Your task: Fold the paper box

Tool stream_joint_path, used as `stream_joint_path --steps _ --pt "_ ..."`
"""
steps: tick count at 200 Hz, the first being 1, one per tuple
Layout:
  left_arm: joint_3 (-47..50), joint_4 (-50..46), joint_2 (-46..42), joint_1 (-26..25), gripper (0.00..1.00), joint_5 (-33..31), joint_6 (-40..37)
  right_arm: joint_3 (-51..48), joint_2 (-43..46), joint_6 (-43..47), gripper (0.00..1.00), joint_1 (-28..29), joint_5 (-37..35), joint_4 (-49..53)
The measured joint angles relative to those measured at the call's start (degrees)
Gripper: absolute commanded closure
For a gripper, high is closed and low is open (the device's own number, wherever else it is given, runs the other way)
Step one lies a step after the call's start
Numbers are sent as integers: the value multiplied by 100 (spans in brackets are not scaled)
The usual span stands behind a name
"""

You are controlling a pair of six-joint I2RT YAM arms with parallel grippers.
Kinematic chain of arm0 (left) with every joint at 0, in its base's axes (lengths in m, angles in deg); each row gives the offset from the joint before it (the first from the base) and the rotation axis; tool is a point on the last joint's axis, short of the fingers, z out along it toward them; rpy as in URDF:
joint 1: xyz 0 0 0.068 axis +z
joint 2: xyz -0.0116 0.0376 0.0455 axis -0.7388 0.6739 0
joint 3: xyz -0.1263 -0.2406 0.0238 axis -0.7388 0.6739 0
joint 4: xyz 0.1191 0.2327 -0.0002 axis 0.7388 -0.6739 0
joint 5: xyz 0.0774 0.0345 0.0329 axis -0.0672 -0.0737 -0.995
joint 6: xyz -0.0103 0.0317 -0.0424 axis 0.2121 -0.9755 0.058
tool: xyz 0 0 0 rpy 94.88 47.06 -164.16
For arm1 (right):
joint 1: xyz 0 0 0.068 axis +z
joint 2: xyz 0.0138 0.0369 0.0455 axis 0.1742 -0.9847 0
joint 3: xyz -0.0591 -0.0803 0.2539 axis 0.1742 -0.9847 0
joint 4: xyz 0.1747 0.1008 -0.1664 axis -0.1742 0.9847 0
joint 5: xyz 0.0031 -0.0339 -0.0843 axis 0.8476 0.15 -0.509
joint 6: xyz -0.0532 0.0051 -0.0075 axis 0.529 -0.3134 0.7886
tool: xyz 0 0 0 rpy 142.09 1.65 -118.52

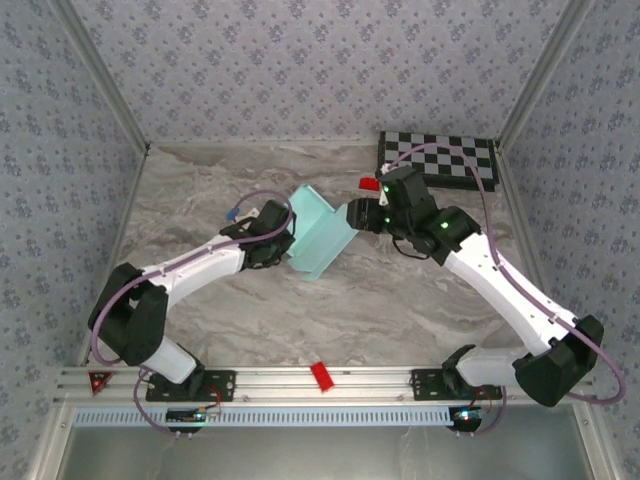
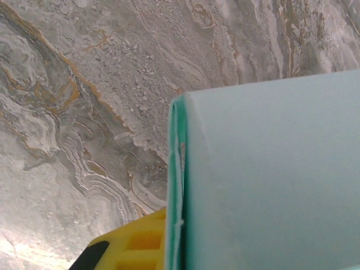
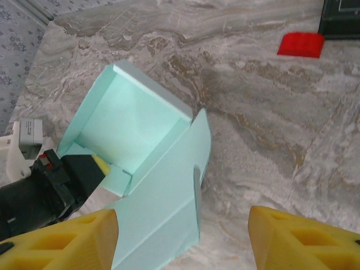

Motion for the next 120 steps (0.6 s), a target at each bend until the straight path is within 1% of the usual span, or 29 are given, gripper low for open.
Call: stream_joint_path --steps 33,62,89,120 --pt "-146 -284 153 -72 100 -177 592 -258 61 -667 40 81 153 98" --pt "-208 -553 227 -96 100 -315 981 -870 192 -1270 44 306 195 -120" --pt "-245 -675 229 -109 100 -354 1185 -1215 199 -1679 46 396 236 -409" --pt "-297 -693 258 -122 100 -385 1298 -1309 170 -1878 47 433 352 -743"
